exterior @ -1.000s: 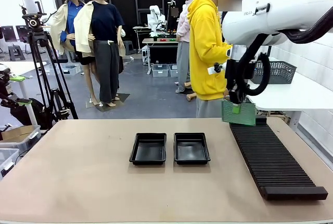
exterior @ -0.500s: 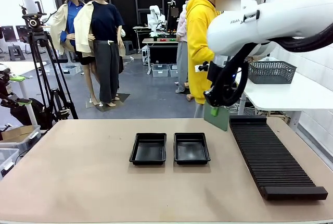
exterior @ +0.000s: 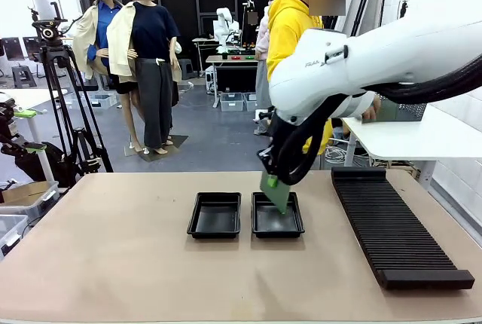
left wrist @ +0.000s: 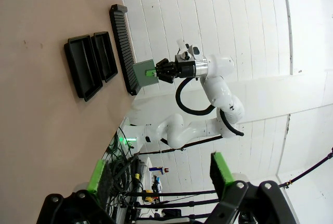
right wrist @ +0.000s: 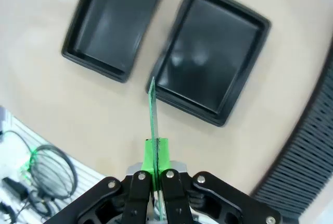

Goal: Inspect and transfer BCBs to ESD trays.
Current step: Pick up the Blank PCB from the PCB Rack and place it in the left ESD tray.

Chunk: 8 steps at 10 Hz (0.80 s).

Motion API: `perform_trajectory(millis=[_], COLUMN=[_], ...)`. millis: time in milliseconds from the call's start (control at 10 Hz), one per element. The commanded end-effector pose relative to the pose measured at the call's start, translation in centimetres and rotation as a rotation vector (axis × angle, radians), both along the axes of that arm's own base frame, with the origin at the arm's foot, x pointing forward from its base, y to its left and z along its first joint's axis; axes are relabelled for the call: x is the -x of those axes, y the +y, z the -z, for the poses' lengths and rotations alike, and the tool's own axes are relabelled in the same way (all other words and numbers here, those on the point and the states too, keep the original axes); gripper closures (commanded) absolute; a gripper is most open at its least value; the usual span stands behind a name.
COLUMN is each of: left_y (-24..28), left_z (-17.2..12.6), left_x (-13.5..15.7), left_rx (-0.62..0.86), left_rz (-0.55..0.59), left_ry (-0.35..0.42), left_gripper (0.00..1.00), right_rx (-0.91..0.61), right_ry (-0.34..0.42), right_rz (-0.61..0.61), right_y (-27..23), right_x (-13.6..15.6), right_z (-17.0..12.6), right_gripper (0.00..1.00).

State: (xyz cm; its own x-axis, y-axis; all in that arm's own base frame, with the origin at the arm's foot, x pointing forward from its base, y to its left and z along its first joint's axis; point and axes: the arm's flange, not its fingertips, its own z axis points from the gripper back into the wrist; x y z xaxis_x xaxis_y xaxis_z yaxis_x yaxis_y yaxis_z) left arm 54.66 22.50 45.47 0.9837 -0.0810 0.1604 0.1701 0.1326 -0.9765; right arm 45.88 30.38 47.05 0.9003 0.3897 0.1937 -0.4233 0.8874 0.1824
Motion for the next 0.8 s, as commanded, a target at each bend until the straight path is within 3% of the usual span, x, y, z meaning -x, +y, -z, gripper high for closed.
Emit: perform_trajectory(millis=[0, 400, 700], left_y=[0.0, 0.0, 0.0], left_z=[-0.2, -0.2, -0.2], left_x=[0.0, 0.0, 0.0], left_rx=[0.001, 0.001, 0.001], left_rz=[-0.007, -0.007, -0.007], left_ry=[0.001, 0.001, 0.001], left_gripper=[0.0, 0.0, 0.0], right_rx=[-0.036, 0.004, -0.013], right_ry=[0.014, 0.031, 0.028], right_rz=[0.005, -0.061, -0.071], right_y=[3.3, 9.7, 8.4], right_x=[-0.2, -1.5, -0.2], right_z=[1.4, 3.6, 3.6], right_gripper=[1.0, 1.0, 1.0])
